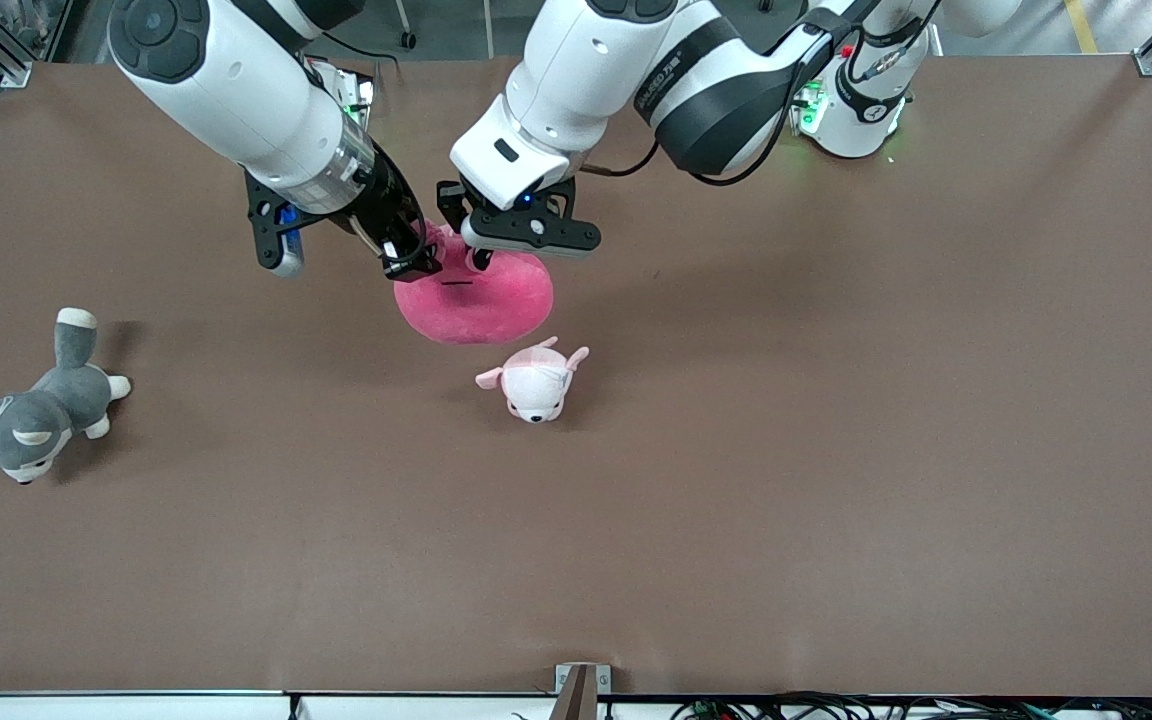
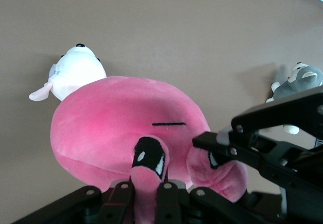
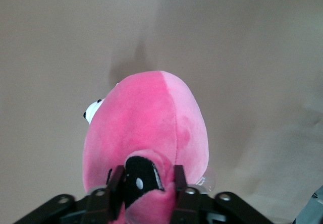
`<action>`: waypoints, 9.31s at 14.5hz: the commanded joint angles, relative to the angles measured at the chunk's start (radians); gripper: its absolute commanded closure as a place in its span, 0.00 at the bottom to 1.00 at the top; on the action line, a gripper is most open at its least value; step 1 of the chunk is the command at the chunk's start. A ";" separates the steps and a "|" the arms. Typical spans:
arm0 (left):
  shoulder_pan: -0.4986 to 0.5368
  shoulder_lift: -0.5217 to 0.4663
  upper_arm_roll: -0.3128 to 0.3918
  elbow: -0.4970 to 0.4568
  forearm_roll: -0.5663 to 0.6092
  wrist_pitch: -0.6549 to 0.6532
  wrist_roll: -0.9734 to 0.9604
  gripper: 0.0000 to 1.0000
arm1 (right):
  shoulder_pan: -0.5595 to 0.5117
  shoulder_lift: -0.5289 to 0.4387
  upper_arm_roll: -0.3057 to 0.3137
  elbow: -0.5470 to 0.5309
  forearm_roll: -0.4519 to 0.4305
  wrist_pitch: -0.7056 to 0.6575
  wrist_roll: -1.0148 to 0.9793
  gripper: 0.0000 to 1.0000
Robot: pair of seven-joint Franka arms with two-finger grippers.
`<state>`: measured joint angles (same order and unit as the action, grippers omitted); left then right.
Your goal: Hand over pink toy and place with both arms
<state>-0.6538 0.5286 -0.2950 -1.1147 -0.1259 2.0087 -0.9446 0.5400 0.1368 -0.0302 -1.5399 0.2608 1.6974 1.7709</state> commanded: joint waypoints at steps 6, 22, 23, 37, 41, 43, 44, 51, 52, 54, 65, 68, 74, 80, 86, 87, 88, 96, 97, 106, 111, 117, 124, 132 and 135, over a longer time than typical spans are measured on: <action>-0.010 0.002 0.010 0.029 -0.011 -0.001 -0.036 1.00 | -0.047 -0.014 -0.014 0.007 0.021 -0.012 -0.135 1.00; 0.129 -0.300 0.013 0.004 0.037 -0.470 0.044 0.00 | -0.458 0.064 -0.017 -0.167 0.009 0.063 -0.869 0.98; 0.163 -0.324 0.013 0.003 0.037 -0.528 0.096 0.00 | -0.486 0.063 -0.017 -0.221 0.009 0.108 -0.908 0.98; 0.597 -0.558 0.014 -0.292 0.130 -0.688 0.760 0.00 | -0.611 0.133 -0.016 -0.424 0.183 0.277 -1.101 0.93; 0.683 -0.556 0.014 -0.349 0.134 -0.602 0.868 0.00 | -0.618 0.153 -0.017 -0.398 0.169 0.291 -1.186 0.00; 0.715 -0.549 0.014 -0.356 0.135 -0.581 0.891 0.00 | -0.621 0.153 -0.017 -0.361 0.147 0.288 -1.234 0.00; 0.717 -0.545 0.016 -0.358 0.147 -0.571 0.892 0.00 | -0.621 0.152 -0.017 -0.332 0.111 0.277 -1.248 0.00; 0.733 -0.542 0.014 -0.358 0.189 -0.550 0.895 0.00 | -0.594 0.149 -0.010 -0.057 -0.164 0.123 -1.567 0.00; 0.741 -0.542 0.014 -0.355 0.186 -0.542 0.905 0.00 | -0.595 0.149 -0.010 -0.043 -0.188 0.125 -1.672 0.00; 0.785 -0.542 0.014 -0.350 0.161 -0.527 0.998 0.00 | -0.598 0.146 -0.011 -0.019 -0.227 0.123 -1.812 0.00; 0.892 -0.475 0.014 -0.347 0.111 -0.521 1.060 0.00 | -0.621 0.121 -0.014 0.133 -0.255 -0.101 -1.891 0.00; 0.884 -0.472 0.005 -0.344 0.114 -0.509 1.061 0.00 | -0.612 0.124 -0.011 0.133 -0.262 -0.129 -1.883 0.00; 0.892 -0.480 0.005 -0.343 0.134 -0.513 1.063 0.00 | -0.591 0.084 -0.008 0.127 -0.262 -0.223 -1.889 0.00; 0.815 -0.478 0.083 -0.332 0.134 -0.513 1.063 0.00 | -0.574 0.028 -0.008 0.075 -0.272 -0.251 -1.888 0.00; 0.669 -0.479 0.224 -0.332 0.132 -0.515 1.063 0.00 | -0.531 -0.098 -0.008 -0.059 -0.273 -0.205 -1.878 0.00; 0.665 -0.479 0.226 -0.332 0.132 -0.515 1.063 0.00 | -0.532 -0.111 -0.008 -0.060 -0.273 -0.209 -1.880 0.00; 0.665 -0.479 0.226 -0.333 0.132 -0.515 1.061 0.00 | -0.534 -0.127 -0.008 -0.069 -0.273 -0.212 -1.878 0.00; 0.666 -0.495 0.226 -0.344 0.132 -0.510 1.061 0.00 | -0.537 -0.256 -0.013 -0.148 -0.268 -0.214 -1.878 0.00; 0.668 -0.498 0.226 -0.346 0.132 -0.509 1.063 0.00 | -0.537 -0.259 -0.013 -0.146 -0.265 -0.216 -1.878 0.00; 0.669 -0.573 0.226 -0.429 0.131 -0.481 1.064 0.00 | -0.543 -0.282 -0.017 -0.123 -0.259 -0.225 -1.877 0.00; 0.674 -0.564 0.224 -0.402 0.120 -0.482 1.067 0.00 | -0.540 -0.283 -0.011 -0.120 -0.261 -0.213 -1.878 0.00; 0.671 -0.555 0.218 -0.389 0.124 -0.478 1.061 0.00 | -0.535 -0.283 -0.008 -0.115 -0.242 -0.211 -1.881 0.00; 0.672 -0.542 0.224 -0.379 0.123 -0.473 1.060 0.00 | -0.537 -0.282 -0.011 -0.115 -0.244 -0.205 -1.886 0.00; 0.669 -0.541 0.220 -0.376 0.120 -0.475 0.986 0.00 | -0.541 -0.282 -0.014 -0.118 -0.252 -0.216 -1.891 0.00; 0.668 -0.541 0.220 -0.376 0.120 -0.473 0.984 0.00 | -0.541 -0.282 -0.014 -0.118 -0.252 -0.219 -1.892 0.00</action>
<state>0.0218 -0.0145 -0.0778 -1.5040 -0.0100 1.5309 0.0536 0.0051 -0.1273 -0.0488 -1.6438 0.0138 1.4824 -0.1098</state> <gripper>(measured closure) 0.000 0.000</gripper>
